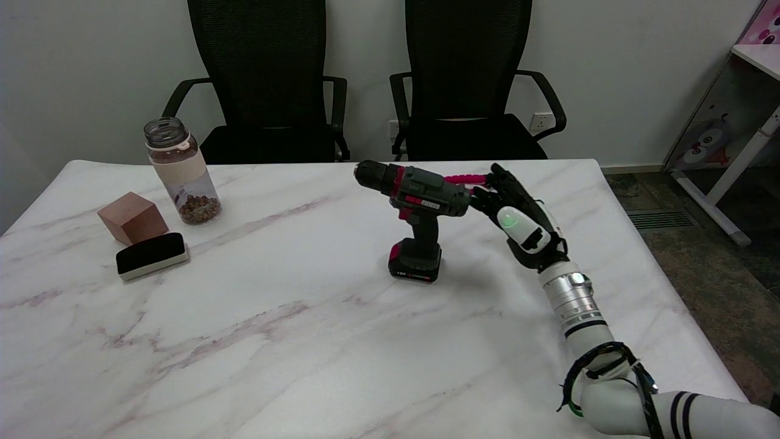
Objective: Pick up the power screwdriver.
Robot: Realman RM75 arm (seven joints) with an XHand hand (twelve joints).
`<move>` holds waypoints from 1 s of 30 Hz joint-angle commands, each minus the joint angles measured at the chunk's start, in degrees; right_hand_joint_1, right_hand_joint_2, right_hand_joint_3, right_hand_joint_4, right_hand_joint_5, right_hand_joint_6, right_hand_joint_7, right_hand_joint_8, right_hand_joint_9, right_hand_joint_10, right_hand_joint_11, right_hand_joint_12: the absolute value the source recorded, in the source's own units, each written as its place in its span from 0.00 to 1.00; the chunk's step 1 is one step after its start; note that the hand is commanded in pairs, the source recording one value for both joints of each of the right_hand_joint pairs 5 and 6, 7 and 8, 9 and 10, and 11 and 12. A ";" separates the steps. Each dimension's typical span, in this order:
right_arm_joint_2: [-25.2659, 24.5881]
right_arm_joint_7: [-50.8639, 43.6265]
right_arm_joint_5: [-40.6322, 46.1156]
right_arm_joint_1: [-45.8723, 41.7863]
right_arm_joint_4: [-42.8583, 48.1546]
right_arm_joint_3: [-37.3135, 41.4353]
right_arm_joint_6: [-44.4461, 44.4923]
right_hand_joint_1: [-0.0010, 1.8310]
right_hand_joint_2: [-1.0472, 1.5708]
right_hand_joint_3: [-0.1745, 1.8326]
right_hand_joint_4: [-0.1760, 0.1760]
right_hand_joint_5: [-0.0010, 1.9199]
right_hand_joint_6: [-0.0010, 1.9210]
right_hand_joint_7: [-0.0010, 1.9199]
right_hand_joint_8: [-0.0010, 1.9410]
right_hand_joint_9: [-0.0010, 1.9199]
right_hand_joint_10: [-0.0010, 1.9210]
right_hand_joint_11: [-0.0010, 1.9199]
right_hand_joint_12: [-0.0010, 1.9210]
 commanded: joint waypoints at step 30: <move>-8.51 3.08 -7.21 9.43 8.03 -7.20 -4.35 0.50 0.26 0.49 0.66 0.08 0.08 0.08 0.08 0.20 0.20 0.22 0.22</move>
